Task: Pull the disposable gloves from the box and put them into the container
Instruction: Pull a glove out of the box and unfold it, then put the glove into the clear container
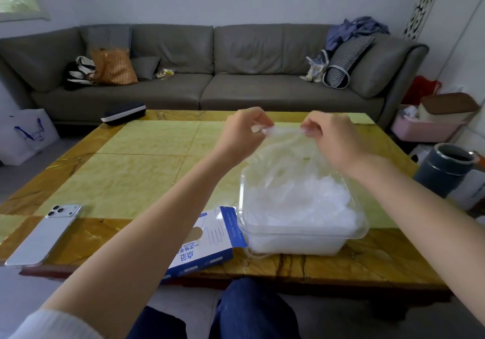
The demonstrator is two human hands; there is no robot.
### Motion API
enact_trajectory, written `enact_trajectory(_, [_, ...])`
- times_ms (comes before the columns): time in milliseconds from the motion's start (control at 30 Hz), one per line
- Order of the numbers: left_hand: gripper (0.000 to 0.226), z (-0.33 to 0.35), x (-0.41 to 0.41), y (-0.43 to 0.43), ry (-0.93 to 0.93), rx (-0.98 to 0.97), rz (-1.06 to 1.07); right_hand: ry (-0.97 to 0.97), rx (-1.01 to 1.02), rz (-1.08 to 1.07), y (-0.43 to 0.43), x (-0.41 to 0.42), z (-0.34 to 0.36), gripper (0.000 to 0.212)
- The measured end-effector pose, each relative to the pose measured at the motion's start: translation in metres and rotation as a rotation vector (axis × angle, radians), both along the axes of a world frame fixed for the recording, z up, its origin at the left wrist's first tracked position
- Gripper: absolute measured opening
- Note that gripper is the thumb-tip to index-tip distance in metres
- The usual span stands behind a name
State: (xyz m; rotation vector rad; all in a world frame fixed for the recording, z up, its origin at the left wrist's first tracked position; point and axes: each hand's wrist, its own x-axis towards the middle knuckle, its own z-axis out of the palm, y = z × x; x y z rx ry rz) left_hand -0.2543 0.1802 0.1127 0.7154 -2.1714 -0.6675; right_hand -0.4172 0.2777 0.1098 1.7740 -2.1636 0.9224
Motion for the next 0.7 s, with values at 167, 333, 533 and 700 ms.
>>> enact_trajectory(167, [0.007,0.007,-0.013,0.007,0.187,-0.112,-0.039,0.271,-0.392,-0.012,0.024,-0.001,0.014,0.031])
enact_trajectory(333, [0.009,-0.037,0.005,0.004,-0.101,-0.081,-0.154,0.388,-0.173,0.106,0.047,-0.001,-0.027,0.032])
enact_trajectory(533, [0.016,-0.079,0.016,0.000,-0.699,-0.329,-0.237,0.156,0.556,0.161,0.051,0.007,-0.080,0.033])
enact_trajectory(700, [0.047,-0.076,0.012,0.003,-0.929,-0.440,-0.184,-0.329,0.717,0.240,0.046,0.008,-0.080,0.036])
